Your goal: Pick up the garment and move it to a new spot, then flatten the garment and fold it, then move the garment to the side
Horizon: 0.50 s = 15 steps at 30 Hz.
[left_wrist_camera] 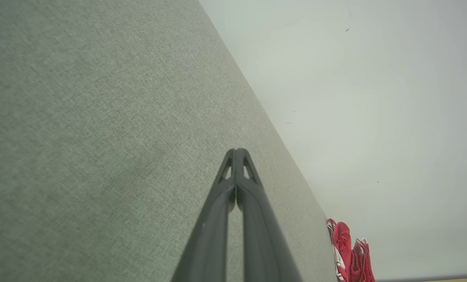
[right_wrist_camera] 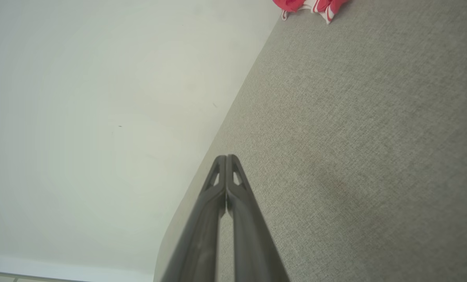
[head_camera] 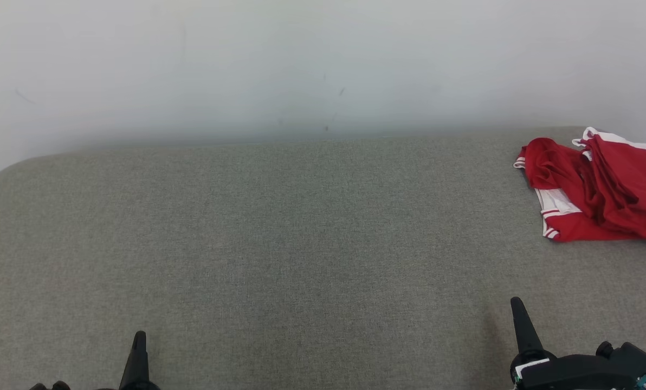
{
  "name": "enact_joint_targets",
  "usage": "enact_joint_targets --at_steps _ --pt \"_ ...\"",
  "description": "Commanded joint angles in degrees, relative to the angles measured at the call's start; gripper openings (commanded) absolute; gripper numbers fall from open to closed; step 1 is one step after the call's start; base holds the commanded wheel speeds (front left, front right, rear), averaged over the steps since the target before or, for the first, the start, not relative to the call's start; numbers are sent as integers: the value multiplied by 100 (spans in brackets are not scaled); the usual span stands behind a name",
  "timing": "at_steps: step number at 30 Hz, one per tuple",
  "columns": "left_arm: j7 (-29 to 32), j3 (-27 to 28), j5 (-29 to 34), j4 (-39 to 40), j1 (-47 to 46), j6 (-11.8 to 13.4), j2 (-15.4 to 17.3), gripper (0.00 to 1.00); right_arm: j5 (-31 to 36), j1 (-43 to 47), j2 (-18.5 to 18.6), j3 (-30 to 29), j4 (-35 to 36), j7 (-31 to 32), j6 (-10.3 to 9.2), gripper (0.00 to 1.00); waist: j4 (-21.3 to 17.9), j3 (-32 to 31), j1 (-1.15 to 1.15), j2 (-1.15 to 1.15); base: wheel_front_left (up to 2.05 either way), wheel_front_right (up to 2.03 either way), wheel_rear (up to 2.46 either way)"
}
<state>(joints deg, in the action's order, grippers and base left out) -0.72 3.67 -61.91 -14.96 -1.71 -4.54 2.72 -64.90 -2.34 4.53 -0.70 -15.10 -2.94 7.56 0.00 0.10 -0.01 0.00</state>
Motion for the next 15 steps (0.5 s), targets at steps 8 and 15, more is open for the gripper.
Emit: enact_joint_targets --at_steps 8,15 --pt "135 67 -570 70 -192 -61 20 0 -547 -149 36 -63 81 143 -8 0 0 0 1 0 0 0 0" --pt "232 108 -977 74 -251 -108 21 0 -947 -184 36 -107 88 241 -8 0 0 0 1 0 0 0 0"
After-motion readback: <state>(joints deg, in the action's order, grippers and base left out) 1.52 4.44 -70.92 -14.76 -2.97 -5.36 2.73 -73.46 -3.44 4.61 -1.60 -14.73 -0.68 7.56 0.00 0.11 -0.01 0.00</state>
